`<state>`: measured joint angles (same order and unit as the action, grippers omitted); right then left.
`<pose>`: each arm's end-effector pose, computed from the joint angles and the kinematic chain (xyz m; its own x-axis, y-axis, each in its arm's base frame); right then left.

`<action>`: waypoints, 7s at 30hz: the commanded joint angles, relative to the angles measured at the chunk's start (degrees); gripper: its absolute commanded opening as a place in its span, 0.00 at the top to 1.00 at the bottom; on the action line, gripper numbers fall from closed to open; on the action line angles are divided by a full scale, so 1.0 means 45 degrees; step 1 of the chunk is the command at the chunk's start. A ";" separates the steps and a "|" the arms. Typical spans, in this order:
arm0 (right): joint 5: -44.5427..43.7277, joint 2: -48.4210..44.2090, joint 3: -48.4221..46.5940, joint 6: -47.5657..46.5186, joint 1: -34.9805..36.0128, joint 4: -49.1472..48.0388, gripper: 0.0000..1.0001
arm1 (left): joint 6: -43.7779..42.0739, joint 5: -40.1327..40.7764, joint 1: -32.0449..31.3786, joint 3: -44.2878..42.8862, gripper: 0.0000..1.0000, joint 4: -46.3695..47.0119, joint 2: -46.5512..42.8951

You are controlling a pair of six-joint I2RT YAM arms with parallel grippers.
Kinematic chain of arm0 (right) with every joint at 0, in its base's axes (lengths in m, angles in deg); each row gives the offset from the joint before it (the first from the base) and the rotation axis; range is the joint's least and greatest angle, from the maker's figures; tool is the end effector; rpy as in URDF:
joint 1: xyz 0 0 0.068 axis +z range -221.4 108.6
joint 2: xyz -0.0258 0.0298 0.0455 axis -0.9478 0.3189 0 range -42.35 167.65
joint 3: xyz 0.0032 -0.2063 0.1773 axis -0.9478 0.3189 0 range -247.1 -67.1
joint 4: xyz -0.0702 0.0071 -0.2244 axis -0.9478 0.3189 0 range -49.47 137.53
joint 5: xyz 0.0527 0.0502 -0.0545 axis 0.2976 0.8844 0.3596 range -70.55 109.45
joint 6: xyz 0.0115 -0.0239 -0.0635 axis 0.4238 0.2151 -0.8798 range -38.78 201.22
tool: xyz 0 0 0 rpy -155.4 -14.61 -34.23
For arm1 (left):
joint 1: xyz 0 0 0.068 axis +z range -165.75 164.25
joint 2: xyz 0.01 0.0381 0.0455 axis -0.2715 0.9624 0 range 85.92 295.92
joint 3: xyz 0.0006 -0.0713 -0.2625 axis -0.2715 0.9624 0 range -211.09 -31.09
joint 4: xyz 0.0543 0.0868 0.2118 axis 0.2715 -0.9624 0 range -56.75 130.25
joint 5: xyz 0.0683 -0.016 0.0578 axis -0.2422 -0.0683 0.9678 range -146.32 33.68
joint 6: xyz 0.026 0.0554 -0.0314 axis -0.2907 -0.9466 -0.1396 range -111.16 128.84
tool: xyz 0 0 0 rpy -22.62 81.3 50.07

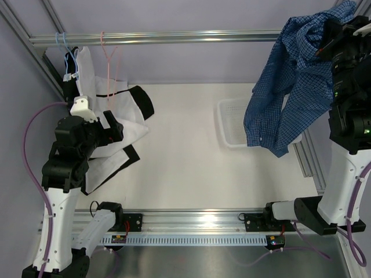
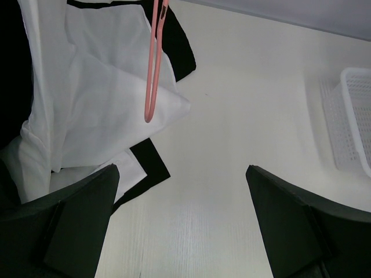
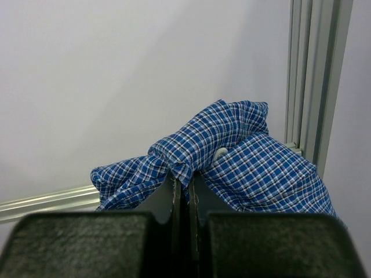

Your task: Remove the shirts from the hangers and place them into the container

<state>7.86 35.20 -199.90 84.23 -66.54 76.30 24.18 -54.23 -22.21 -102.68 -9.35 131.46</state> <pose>0.1591 0.0023 0.6256 0.3373 0.0803 -0.9380 0.0882 0.9893 0.1164 0.1223 -0.0118 0.3988 -0.4038 -0.2204 -0.8879 -0.0286 0.9731 -0.2285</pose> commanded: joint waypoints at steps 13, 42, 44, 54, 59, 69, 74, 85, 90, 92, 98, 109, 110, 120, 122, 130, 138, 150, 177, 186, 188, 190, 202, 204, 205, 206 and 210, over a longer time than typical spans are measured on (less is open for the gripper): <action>0.0604 -0.2097 0.9307 0.1576 0.0013 -0.5603 1.00 | 0.0245 -0.0386 -0.0049 0.0480 0.04 0.0828 0.0173; 0.1132 0.4367 1.3340 0.7439 -0.1002 -0.1466 0.80 | 0.0479 -0.0640 -0.0049 0.1007 0.07 0.0515 -0.0237; 0.0995 0.3920 1.2852 0.7146 -0.0983 -0.0883 0.61 | 0.0460 -0.0659 -0.0049 0.0910 0.07 0.0496 -0.0218; 0.0602 -0.0103 1.2763 0.6324 -0.1002 0.1211 0.07 | 0.0558 -0.0913 -0.0049 0.0733 0.06 0.0574 -0.0120; 0.1715 -0.3009 1.5891 0.6694 -0.1003 0.1095 0.01 | 0.0577 -0.1011 -0.0049 0.0792 0.05 0.0574 -0.0081; 0.3200 -0.4717 2.0641 0.7105 -0.0983 -0.0759 0.01 | 0.0518 -0.0991 -0.0049 0.1163 0.05 0.0632 -0.0022; 0.4059 -0.3781 2.1149 0.6852 -0.0983 -0.2400 0.01 | 0.0519 -0.1030 -0.0049 0.1281 0.05 0.0710 0.0036; 0.4588 -0.3855 2.1073 0.6422 -0.0983 -0.3166 0.65 | 0.0441 -0.0855 -0.0049 0.1437 0.05 0.0691 -0.0042; 0.4511 -0.4325 1.9435 0.6207 -0.0983 -0.1507 0.91 | 0.0421 -0.0835 -0.0049 0.1339 0.05 0.0652 -0.0003; 0.4316 -0.4209 1.7913 0.6071 -0.1002 -0.0433 0.99 | 0.0421 -0.0874 -0.0049 0.1300 0.05 0.0652 0.0017; 0.2856 -0.2688 1.3445 0.5953 -0.0983 0.0606 1.00 | 0.0382 -0.0855 -0.0049 0.1203 0.05 0.0555 -0.0003; 0.0370 0.1800 1.1325 0.6731 -0.1412 -0.2128 1.00 | 0.0460 -0.0836 -0.0049 0.1241 0.05 0.0379 -0.0334; 0.0466 0.2175 1.1442 0.6889 -0.1471 -0.2206 1.00 | 0.0460 -0.0854 -0.0049 0.1280 0.05 0.0359 -0.0354; 0.1737 0.5656 1.1541 0.7206 -0.1549 -0.1328 0.63 | 0.0636 -0.0991 -0.0049 0.1476 0.05 0.0496 -0.0452; 0.1543 0.4877 1.1463 0.6815 -0.1549 -0.1192 0.40 | 0.0636 -0.1030 -0.0049 0.1359 0.05 0.0476 -0.0432; 0.1619 0.0507 1.3350 0.5446 -0.1433 -0.0488 0.04 | 0.0499 -0.1011 -0.0049 0.1203 0.05 0.0496 -0.0179; 0.0898 -0.2858 1.7064 0.5541 0.0635 -0.0312 0.01 | 0.0343 -0.0874 -0.0049 0.0968 0.04 0.0535 0.0173; 0.1599 -0.3021 2.0447 0.6618 0.1790 -0.1540 0.00 | 0.0421 -0.0952 -0.0049 0.1183 0.03 0.0593 0.0173; 0.1699 -0.1765 2.1034 0.6578 0.1790 -0.2970 0.97 | 0.0343 -0.0718 -0.0049 0.1496 0.03 0.0593 -0.0100; 0.1583 -0.3621 1.7601 0.6481 0.1790 0.0095 1.00 | 0.0304 -0.0659 -0.0049 0.1359 0.03 0.0496 -0.0120; 0.1211 -0.3545 1.6004 0.6345 0.1771 0.0719 1.00 | 0.0323 -0.0659 -0.0049 0.1339 0.03 0.0496 -0.0139; 0.0625 -0.3038 1.4944 0.6189 0.1732 0.0957 1.00 | 0.0323 -0.0698 -0.0049 0.1359 0.03 0.0476 -0.0139; -0.0002 0.3151 1.1072 0.5991 0.1165 -0.0761 1.00 | 0.0479 -0.0757 -0.0049 0.1437 0.03 0.0340 -0.0530; 0.0037 0.4246 1.1247 0.6148 0.1146 -0.0800 1.00 | 0.0538 -0.0776 -0.0049 0.1495 0.03 0.0301 -0.0627; 0.0057 0.4520 1.1364 0.6400 0.1107 -0.0839 1.00 | 0.0538 -0.0776 -0.0049 0.1534 0.03 0.0301 -0.0647; 0.0173 0.5083 1.1616 0.6538 0.1068 -0.0839 1.00 | 0.0577 -0.0796 -0.0049 0.1592 0.03 0.0320 -0.0666; 0.0877 0.5927 1.2262 0.7066 0.0561 -0.0976 1.00 | 0.0577 -0.0757 -0.0049 0.1730 0.03 0.0203 -0.0803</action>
<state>10.66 61.56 -145.78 113.32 -62.13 72.80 26.67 -57.40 -22.21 -95.33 -9.48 128.68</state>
